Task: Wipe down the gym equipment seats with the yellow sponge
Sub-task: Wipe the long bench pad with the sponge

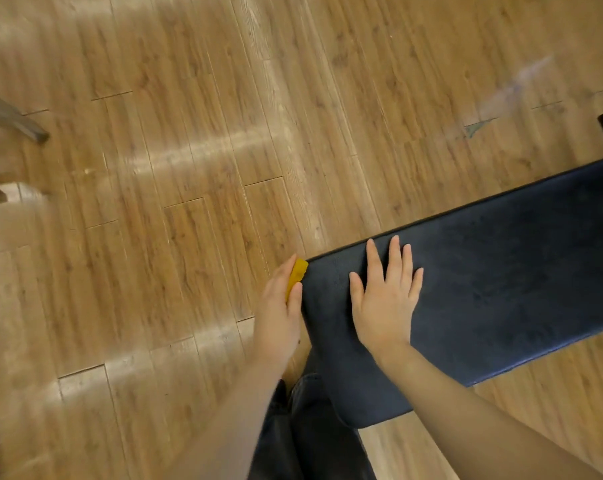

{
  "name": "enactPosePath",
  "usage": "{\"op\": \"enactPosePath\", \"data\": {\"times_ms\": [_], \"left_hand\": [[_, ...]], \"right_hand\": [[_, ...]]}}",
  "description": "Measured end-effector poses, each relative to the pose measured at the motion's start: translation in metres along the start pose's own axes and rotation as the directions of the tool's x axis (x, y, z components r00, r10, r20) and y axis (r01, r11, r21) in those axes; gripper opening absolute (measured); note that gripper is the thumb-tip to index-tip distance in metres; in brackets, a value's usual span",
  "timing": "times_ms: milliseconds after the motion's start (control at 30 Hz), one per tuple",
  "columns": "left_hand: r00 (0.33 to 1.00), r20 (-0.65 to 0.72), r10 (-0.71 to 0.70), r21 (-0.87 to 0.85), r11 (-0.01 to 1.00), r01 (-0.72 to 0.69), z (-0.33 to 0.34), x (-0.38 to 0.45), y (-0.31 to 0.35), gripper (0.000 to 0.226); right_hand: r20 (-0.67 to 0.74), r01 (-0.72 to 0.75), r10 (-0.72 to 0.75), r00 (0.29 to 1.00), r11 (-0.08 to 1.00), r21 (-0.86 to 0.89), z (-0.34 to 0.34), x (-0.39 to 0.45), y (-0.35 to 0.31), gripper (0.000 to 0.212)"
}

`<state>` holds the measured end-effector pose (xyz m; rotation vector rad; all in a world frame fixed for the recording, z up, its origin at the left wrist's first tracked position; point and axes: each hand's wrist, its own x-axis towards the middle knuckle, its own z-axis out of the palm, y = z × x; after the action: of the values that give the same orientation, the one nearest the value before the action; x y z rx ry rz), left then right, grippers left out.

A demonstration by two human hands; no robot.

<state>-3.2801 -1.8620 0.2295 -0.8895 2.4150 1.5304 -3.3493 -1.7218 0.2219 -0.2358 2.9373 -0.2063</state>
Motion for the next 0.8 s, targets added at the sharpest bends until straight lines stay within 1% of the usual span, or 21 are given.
{"op": "enactPosePath", "data": {"times_ms": [67, 133, 200, 267, 300, 433, 533, 667, 733, 800], "left_hand": [[0.992, -0.103, -0.067, -0.057, 0.996, 0.061, 0.014, -0.009, 0.002, 0.045], [0.980, -0.154, -0.127, -0.072, 0.990, 0.117, 0.022, -0.019, 0.003, 0.047], [0.980, -0.143, -0.142, -0.086, 0.988, 0.130, 0.019, -0.025, 0.005, 0.048], [0.988, -0.085, -0.130, -0.102, 0.987, 0.121, 0.009, -0.023, 0.005, 0.047], [0.992, -0.054, -0.111, -0.082, 0.991, 0.106, 0.001, -0.022, 0.007, 0.047], [1.000, 0.012, 0.020, 0.064, 0.998, -0.021, -0.030, -0.024, 0.034, 0.043], [0.985, 0.063, 0.159, 0.173, 0.970, -0.168, -0.054, -0.029, 0.069, 0.037], [0.932, 0.177, 0.315, 0.291, 0.888, -0.356, -0.089, -0.044, 0.131, 0.038], [0.896, 0.222, 0.385, 0.306, 0.845, -0.439, -0.103, -0.056, 0.170, 0.039], [0.841, 0.269, 0.470, 0.298, 0.790, -0.536, -0.111, -0.072, 0.215, 0.039]], "right_hand": [[0.009, -0.007, 0.007, 1.000, 1.000, 0.008, 0.000, -0.001, -0.002, 0.059], [0.026, -0.013, 0.013, 1.000, 0.999, 0.035, -0.003, -0.006, -0.004, 0.058], [0.069, -0.021, 0.016, 0.997, 0.997, 0.074, -0.009, -0.013, -0.005, 0.054], [0.121, -0.037, 0.024, 0.992, 0.993, 0.108, -0.019, -0.022, -0.007, 0.051], [0.126, -0.041, 0.026, 0.992, 0.993, 0.114, -0.026, -0.027, -0.007, 0.050], [0.121, -0.092, 0.076, 0.990, 0.987, 0.132, -0.061, -0.042, -0.012, 0.050], [0.107, -0.134, 0.118, 0.987, 0.979, 0.155, -0.101, -0.048, -0.017, 0.049], [0.013, -0.141, 0.141, 0.990, 0.974, 0.176, -0.176, -0.055, -0.020, 0.046], [-0.051, -0.160, 0.171, 0.984, 0.971, 0.177, -0.218, -0.063, -0.018, 0.045], [-0.151, -0.161, 0.185, 0.971, 0.974, 0.161, -0.261, -0.072, -0.010, 0.043]]}}
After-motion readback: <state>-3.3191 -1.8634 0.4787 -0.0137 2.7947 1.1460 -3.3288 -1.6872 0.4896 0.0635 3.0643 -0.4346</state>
